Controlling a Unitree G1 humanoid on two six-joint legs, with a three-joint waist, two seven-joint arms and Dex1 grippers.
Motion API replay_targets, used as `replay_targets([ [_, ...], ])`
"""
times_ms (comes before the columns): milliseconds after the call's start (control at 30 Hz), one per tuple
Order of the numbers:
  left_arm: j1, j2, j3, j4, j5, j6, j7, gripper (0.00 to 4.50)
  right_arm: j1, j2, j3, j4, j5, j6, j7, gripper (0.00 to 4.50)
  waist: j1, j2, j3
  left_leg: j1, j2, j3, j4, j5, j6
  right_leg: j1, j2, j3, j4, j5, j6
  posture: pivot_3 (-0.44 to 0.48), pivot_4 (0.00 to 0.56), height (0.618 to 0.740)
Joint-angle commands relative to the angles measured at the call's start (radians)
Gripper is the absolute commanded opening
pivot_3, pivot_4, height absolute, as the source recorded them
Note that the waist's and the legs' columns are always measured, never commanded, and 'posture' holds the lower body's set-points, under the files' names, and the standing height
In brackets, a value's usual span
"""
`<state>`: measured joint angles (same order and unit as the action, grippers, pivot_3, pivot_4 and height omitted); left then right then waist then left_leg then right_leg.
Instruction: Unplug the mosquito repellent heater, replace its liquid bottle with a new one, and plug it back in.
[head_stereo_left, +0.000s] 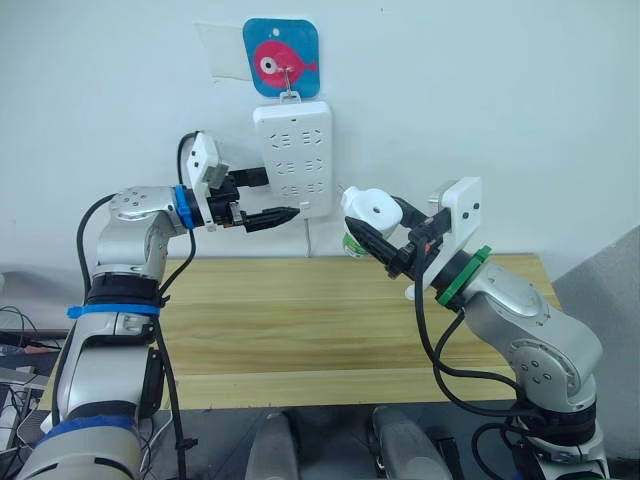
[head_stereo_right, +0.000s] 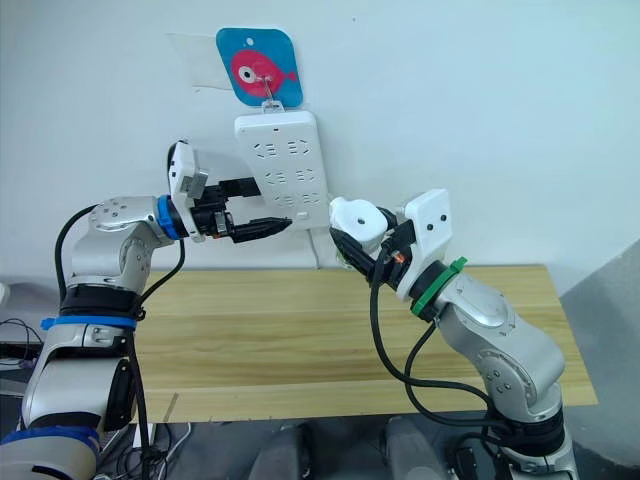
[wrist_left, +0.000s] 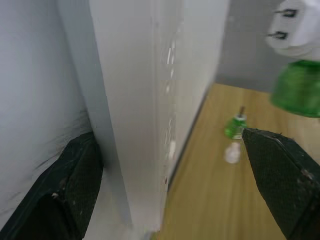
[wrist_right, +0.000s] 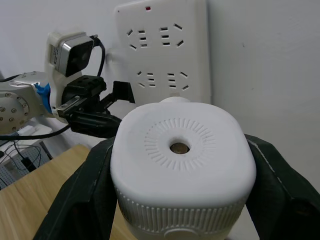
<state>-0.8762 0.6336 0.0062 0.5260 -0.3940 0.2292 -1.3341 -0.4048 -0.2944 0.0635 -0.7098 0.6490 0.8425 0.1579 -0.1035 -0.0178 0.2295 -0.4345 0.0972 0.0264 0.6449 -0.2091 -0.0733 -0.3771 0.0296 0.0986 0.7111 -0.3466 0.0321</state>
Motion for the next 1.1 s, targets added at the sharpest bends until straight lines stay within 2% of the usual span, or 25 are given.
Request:
replay_targets([
  [33,-0.021,0.012,0.013,-0.049,-0.032,0.064,-0.043,4.50,0.003,-0.005,-0.008,-0.058,0.009,-0.003,0.002,2.96,-0.006,0.000,0.000,0.000,0.000,0.000,0.000,0.000,0.000,0.000,0.000,0.000,0.000,0.000,0.000,-0.161,0.185,0.740],
  [67,-0.022,0.011,0.019,-0.050,-0.032,0.069,-0.040,4.50,0.005,-0.006,-0.008,-0.060,0.010,-0.001,0.001,2.96,-0.008,0.000,0.000,0.000,0.000,0.000,0.000,0.000,0.000,0.000,0.000,0.000,0.000,0.000,0.000,-0.160,0.185,0.740],
  [167,-0.026,0.012,0.038,-0.046,-0.035,0.092,-0.029,3.87,0.007,-0.011,-0.007,-0.065,0.011,0.009,0.000,2.96,-0.011,0.000,0.000,0.000,0.001,0.000,0.000,0.000,0.000,-0.001,0.000,0.000,0.001,-0.001,-0.001,-0.159,0.185,0.740],
  [433,-0.020,0.019,0.073,-0.035,-0.047,0.136,-0.012,1.38,-0.026,-0.023,0.028,-0.052,0.015,0.086,0.001,2.96,-0.011,0.000,0.000,0.000,0.001,0.000,0.000,0.000,0.000,-0.002,0.000,0.001,0.002,-0.001,-0.001,-0.158,0.187,0.740],
  [733,-0.034,0.003,0.068,-0.031,-0.040,0.154,0.001,1.30,-0.099,0.062,0.072,0.018,-0.020,0.139,-0.046,2.96,-0.011,0.000,0.000,0.000,0.001,0.000,0.000,0.001,-0.001,-0.002,0.000,0.001,0.003,-0.001,-0.001,-0.163,0.196,0.740],
  [1100,-0.032,0.009,0.060,-0.027,-0.024,0.136,-0.004,1.30,-0.171,0.124,0.107,0.096,-0.117,0.108,-0.062,2.96,-0.010,0.000,0.000,-0.001,0.001,0.000,0.000,0.001,-0.001,-0.003,0.000,0.001,0.003,-0.001,-0.001,-0.157,0.208,0.740],
])
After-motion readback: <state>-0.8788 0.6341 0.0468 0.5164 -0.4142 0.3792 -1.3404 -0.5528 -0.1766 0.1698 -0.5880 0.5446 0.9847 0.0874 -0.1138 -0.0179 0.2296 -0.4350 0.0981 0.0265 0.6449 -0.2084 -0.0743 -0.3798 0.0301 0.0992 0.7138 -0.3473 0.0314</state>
